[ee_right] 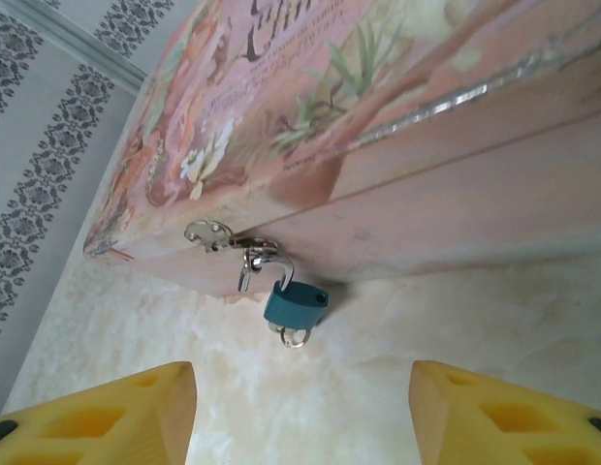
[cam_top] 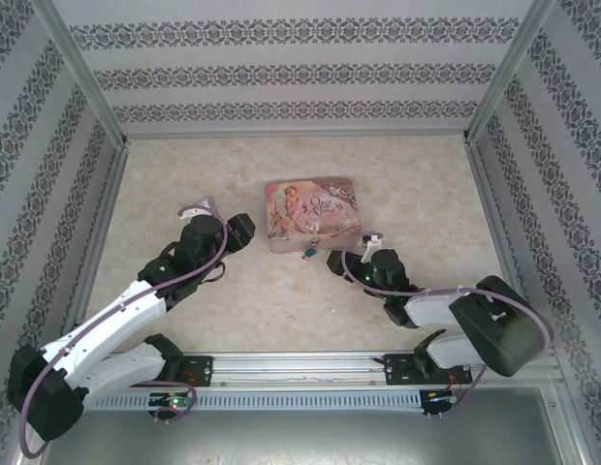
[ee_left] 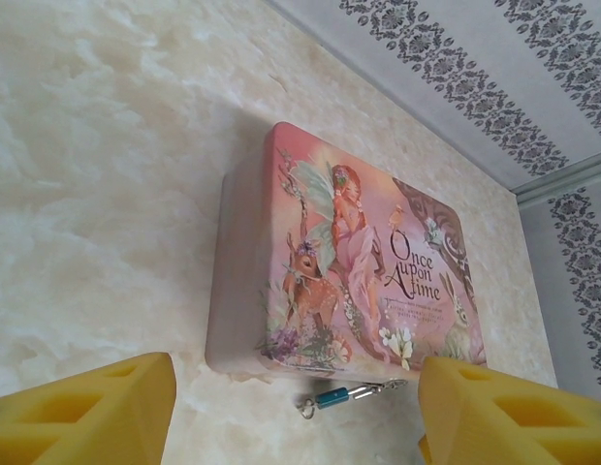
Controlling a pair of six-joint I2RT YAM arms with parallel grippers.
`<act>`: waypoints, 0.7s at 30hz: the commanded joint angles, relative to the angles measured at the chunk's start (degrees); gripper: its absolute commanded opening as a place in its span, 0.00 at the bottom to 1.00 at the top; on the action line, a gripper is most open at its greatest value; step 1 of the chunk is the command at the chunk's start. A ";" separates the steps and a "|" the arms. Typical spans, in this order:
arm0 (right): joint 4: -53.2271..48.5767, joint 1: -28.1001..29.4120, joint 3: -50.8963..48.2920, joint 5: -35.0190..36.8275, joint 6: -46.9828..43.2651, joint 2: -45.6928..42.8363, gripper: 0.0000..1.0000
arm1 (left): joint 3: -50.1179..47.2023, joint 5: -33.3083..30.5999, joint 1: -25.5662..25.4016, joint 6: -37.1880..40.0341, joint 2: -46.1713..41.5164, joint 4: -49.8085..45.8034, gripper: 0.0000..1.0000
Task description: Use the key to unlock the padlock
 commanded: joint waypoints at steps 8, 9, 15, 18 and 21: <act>-4.83 -1.33 0.71 -0.67 -3.50 -6.15 0.95 | 2.31 7.62 4.56 1.16 3.99 1.90 0.69; -4.85 -1.31 0.78 -1.09 -3.65 -6.48 0.98 | 2.54 8.53 5.09 1.17 4.56 2.10 0.69; -4.13 -2.15 2.80 -8.72 -3.91 -5.54 0.98 | 4.37 15.23 8.21 2.12 8.85 3.46 0.69; -2.57 -2.27 3.21 -10.29 -3.16 -3.67 0.98 | 5.35 18.82 10.10 2.89 11.12 3.54 0.69; 0.01 -2.28 3.43 -11.02 -2.75 -1.31 0.98 | 6.25 22.92 12.38 3.43 13.44 3.97 0.69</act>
